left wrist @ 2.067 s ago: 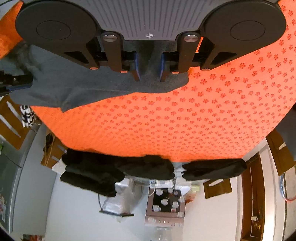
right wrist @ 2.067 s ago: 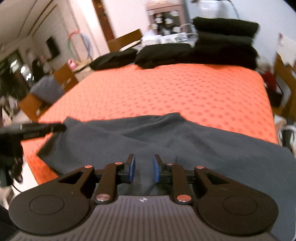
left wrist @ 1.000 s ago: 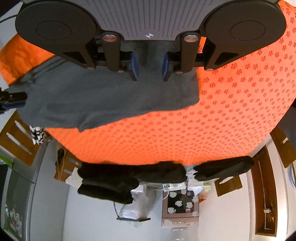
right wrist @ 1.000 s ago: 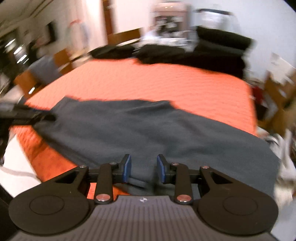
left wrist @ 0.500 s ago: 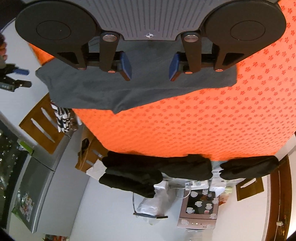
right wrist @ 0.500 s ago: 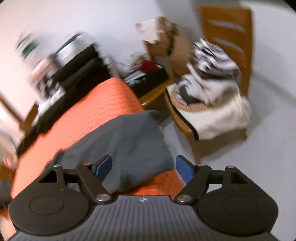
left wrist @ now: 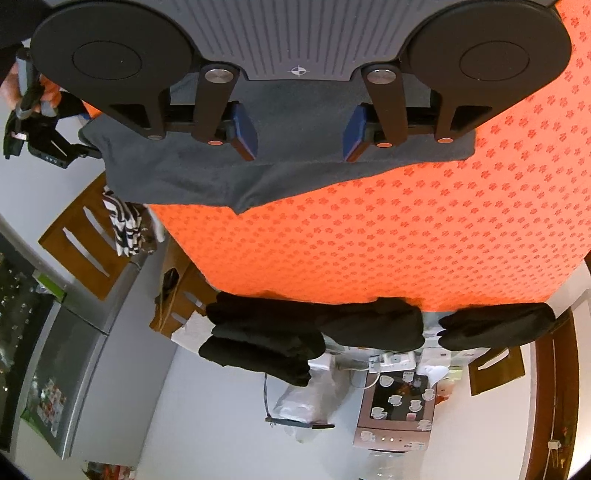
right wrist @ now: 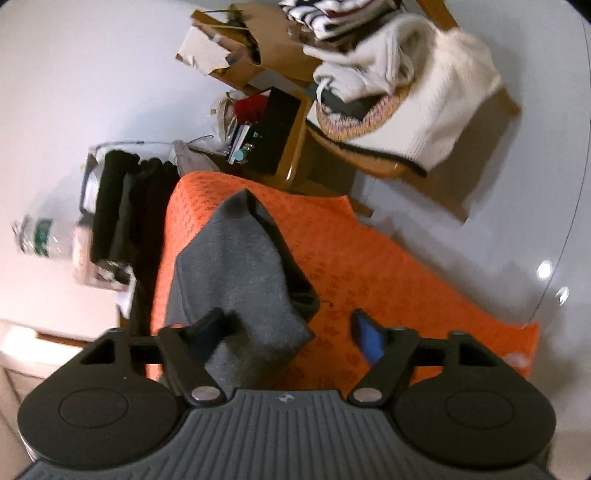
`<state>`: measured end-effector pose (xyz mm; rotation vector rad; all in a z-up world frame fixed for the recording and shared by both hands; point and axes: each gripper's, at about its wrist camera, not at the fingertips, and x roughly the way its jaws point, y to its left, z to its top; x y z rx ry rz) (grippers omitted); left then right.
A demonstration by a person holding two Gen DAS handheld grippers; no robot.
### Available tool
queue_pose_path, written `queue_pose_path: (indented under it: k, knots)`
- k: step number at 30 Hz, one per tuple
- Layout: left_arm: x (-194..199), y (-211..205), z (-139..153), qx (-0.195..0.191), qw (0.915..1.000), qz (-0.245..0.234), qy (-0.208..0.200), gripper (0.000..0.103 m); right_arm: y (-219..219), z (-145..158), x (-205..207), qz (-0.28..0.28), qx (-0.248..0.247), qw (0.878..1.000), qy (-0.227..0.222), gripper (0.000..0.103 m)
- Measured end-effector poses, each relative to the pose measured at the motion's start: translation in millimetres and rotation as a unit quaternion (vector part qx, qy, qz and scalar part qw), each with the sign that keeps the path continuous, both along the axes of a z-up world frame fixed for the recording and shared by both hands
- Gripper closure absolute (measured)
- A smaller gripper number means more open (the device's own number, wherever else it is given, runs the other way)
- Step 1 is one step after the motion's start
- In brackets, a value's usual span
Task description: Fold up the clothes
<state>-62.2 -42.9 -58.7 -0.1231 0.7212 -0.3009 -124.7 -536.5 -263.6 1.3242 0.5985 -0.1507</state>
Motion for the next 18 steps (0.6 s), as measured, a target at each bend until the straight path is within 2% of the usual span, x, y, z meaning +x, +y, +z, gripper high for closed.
queue_pose_path:
  k: [2, 3, 4, 7, 11, 16, 18]
  knots:
    - [-1.3, 2.7, 0.7, 0.000, 1.0000, 0.005, 0.001, 0.049, 2.6, -0.2, 1.6, -0.004, 0.009, 1.000, -0.015, 0.060]
    - [-1.9, 4.0, 1.0, 0.000, 1.0000, 0.008, 0.001, 0.049, 3.4, 3.7, 3.1, -0.003, 0.005, 1.000, -0.022, 0.075]
    - [-2.6, 5.4, 1.4, 0.000, 0.9999, 0.011, 0.001, 0.049, 4.4, 11.1, 4.1, 0.000, -0.010, 1.000, -0.025, 0.084]
    - [-2.8, 10.0, 2.3, -0.004, 0.9998, 0.020, 0.001, 0.049, 9.1, 39.5, 7.2, 0.015, -0.074, 0.997, -0.029, 0.089]
    - [-3.3, 16.6, 2.1, -0.011, 0.9995, 0.029, 0.001, 0.049, 29.4, 89.9, 13.8, 0.057, -0.180, 0.981, -0.044, 0.089]
    - [-3.8, 28.0, 0.6, -0.020, 0.9993, 0.032, 0.002, 0.049, 70.2, 153.7, 20.2, 0.106, -0.315, 0.941, -0.065, 0.090]
    - [-4.6, 34.2, 0.4, -0.025, 0.9992, 0.032, 0.001, 0.049, 92.9, 177.7, 22.0, 0.128, -0.374, 0.916, -0.074, 0.090]
